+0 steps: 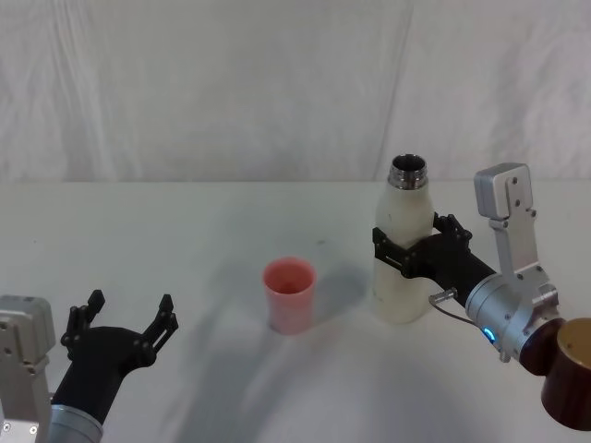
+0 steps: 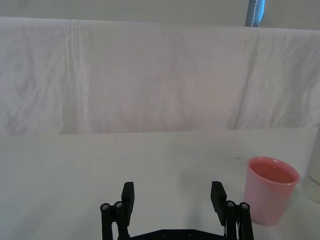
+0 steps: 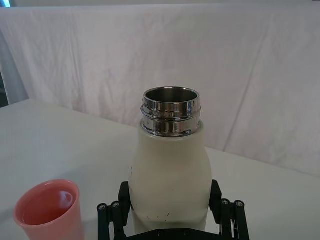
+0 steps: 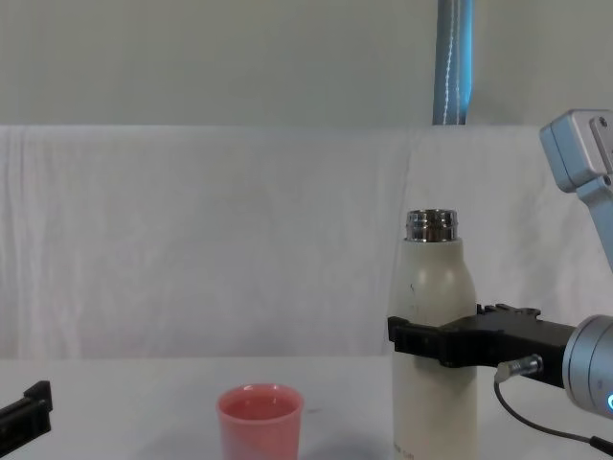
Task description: Grasp the thermos with one hand and pour water into the cup lid.
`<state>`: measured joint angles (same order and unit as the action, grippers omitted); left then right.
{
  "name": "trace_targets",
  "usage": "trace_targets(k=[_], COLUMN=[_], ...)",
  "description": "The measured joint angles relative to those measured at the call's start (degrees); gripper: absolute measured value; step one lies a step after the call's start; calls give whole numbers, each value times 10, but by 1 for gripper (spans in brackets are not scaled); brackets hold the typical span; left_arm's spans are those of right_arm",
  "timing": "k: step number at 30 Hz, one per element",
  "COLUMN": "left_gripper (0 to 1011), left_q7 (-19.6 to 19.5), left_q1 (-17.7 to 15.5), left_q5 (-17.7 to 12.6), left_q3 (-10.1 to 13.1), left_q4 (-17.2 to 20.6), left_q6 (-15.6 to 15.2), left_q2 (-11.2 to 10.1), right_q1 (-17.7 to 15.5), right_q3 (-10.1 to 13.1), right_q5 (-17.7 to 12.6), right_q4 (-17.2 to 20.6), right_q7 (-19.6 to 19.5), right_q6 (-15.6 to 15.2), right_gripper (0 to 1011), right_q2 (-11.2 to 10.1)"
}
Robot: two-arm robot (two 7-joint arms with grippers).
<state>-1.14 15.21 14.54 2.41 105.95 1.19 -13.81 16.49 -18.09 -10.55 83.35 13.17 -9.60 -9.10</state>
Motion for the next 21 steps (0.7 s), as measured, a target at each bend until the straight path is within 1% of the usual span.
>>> trace_targets(k=[21], left_gripper=[1001], left_q7=[0], left_q1=[0], left_q5=[0], left_q3=[0], left_q4=[0], left_q6=[0], left_q2=[0], right_q1=[0], right_q3=[-1], right_q5=[4], right_q4=[-1], right_q7=[1], right_q6=[1], right_gripper=[951], right_q2=[0])
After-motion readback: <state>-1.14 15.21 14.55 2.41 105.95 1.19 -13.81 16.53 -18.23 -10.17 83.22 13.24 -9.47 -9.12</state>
